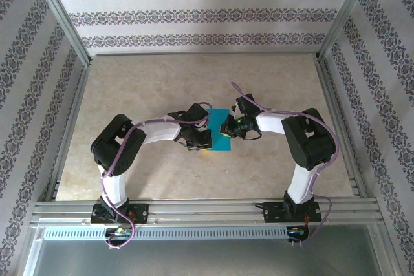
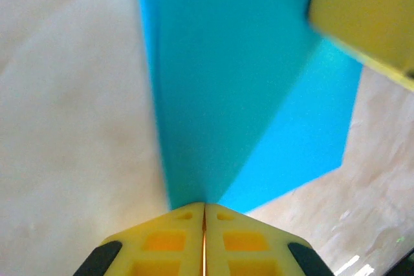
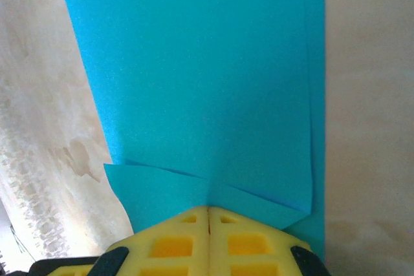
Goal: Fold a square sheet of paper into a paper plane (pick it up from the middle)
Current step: Fold the triangle a second time at the center of the table.
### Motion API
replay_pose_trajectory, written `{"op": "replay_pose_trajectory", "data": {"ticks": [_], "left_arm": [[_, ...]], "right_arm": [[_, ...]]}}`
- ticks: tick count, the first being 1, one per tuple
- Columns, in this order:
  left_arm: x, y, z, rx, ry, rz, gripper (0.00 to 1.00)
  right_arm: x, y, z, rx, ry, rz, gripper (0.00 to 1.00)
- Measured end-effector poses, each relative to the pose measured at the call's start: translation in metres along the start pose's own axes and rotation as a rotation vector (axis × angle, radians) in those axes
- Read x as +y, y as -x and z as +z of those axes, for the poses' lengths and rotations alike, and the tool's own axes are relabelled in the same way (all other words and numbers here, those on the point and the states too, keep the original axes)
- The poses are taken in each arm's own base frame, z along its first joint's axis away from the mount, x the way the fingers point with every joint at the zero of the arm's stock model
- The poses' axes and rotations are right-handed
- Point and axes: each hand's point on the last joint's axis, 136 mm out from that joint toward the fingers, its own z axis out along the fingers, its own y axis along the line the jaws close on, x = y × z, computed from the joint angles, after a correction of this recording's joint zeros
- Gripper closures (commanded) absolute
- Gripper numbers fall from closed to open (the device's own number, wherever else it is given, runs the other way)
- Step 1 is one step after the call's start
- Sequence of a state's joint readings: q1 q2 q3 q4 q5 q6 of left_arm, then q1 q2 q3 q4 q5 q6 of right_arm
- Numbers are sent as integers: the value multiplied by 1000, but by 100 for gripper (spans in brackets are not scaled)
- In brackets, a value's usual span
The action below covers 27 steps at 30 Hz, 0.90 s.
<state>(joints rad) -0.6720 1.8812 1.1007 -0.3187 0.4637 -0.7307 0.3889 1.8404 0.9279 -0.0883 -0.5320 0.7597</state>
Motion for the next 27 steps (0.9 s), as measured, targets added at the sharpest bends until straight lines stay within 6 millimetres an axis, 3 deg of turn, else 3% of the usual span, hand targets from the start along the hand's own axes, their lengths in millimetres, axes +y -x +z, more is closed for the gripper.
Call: {"op": "replay_pose_trajectory", "data": {"ticks": [4, 9, 15, 17, 20, 27], "left_arm": [[2, -8, -9, 20, 19, 16, 90], [-11, 5, -24, -46, -24, 21, 87], [-23, 40, -37, -180, -71, -6, 85], [-30, 55, -39, -215, -89, -13, 85], [-36, 75, -36, -261, -99, -21, 86], [-16, 92, -18, -281, -51, -76, 91]], "right_arm": [[1, 1, 0, -2, 2, -1, 96], [8, 4, -7, -17, 15, 1, 82], [36, 26, -56, -152, 102, -5, 68], [32, 31, -66, -191, 109, 20, 64], [11, 30, -66, -201, 78, 80, 61], [-5, 22, -57, -174, 44, 143, 63]]}}
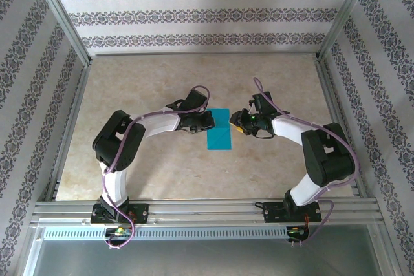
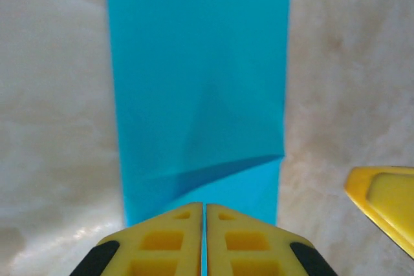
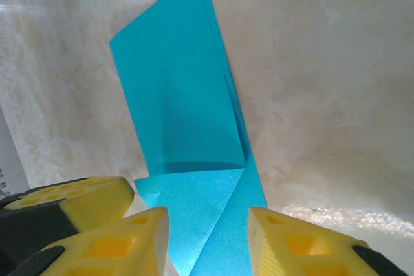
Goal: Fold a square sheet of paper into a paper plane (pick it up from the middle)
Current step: Fold the triangle a second time at the center of the table, then pick up the paper from the center of the table.
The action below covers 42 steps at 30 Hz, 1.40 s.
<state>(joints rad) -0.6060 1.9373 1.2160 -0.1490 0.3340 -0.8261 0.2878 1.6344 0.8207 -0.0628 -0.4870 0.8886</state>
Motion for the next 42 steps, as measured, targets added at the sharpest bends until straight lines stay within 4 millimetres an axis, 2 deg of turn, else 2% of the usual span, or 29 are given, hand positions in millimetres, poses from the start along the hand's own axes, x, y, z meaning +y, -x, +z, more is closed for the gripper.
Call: {"op": "replay_pose_trajectory", "data": {"ticks": [8, 14, 32, 42], "left_arm": [[11, -1, 9, 11, 26, -29, 94], [18, -5, 16, 23, 41, -46, 95], [19, -3, 18, 9, 19, -87, 95], [19, -2, 19, 7, 16, -89, 95]], "right_arm": [[-14, -6, 14, 39, -36, 40, 65], [-11, -11, 18, 54, -34, 40, 67], [-1, -15, 35, 86, -40, 39, 71], [-7, -14, 39, 88, -62, 50, 71]]}}
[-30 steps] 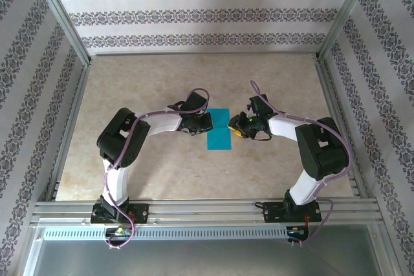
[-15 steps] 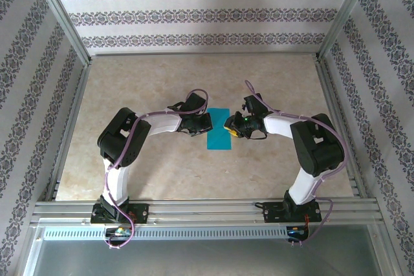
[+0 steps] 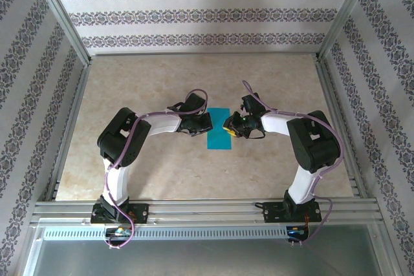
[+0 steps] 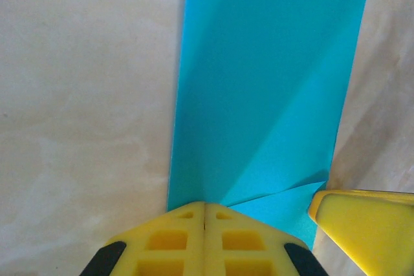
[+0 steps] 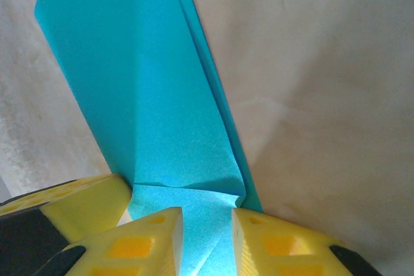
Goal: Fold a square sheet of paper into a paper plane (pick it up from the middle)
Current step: Pick up the paper from the center of the table.
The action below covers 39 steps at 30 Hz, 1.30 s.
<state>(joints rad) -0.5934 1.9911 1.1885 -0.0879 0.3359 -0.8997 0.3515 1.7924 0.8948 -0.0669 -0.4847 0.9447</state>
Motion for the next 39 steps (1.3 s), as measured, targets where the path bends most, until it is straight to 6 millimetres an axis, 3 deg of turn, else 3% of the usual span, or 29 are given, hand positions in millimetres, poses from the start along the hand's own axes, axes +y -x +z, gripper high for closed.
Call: {"op": "replay_pose_trajectory", "data": {"ticks": [17, 30, 39], "left_arm": [[0, 0, 0, 2, -2, -2, 95], [0, 0, 0, 2, -2, -7, 95], [0, 0, 0, 3, -3, -7, 95]], "right_arm": [[-1, 3, -1, -19, -11, 8, 72], [14, 3, -1, -6, 67, -10, 77], [21, -12, 6, 25, 96, -38, 84]]}}
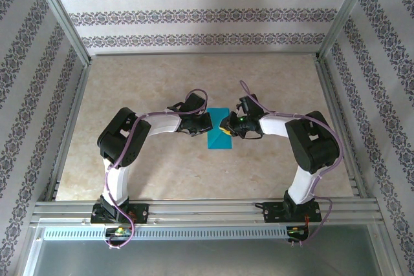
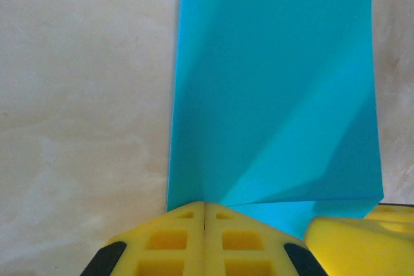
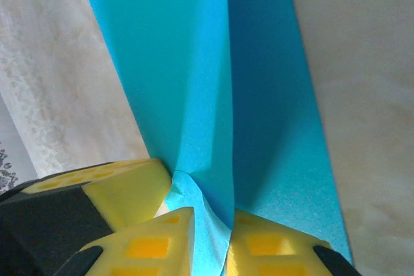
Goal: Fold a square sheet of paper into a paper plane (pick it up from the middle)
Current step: Pick up the paper from the center of the table, then turn over the paper at the center of the table.
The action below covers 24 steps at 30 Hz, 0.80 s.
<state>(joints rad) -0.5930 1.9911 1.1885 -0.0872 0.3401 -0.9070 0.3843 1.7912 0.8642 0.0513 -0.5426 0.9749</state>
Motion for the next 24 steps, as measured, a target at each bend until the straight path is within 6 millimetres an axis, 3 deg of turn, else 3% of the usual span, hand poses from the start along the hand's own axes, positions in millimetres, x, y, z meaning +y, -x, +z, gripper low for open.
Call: {"op": "replay_pose_trajectory", "data": {"ticks": [7, 11, 13, 19, 24], "left_arm": [[0, 4, -4, 20, -29, -26, 87], [-3, 15, -25, 2, -72, -49, 63], [-6, 25, -47, -31, -114, -67, 54], [-17, 46, -107, -143, -263, -109, 36], [-25, 33, -110, -120, -406, -142, 14]], "right_arm": [[0, -2, 3, -1, 14, 0, 96], [6, 3, 0, -15, 42, -24, 97], [11, 7, -6, -25, 68, -39, 97], [54, 20, -41, -69, 234, -137, 97], [90, 17, -61, -51, 366, -211, 96]]}}
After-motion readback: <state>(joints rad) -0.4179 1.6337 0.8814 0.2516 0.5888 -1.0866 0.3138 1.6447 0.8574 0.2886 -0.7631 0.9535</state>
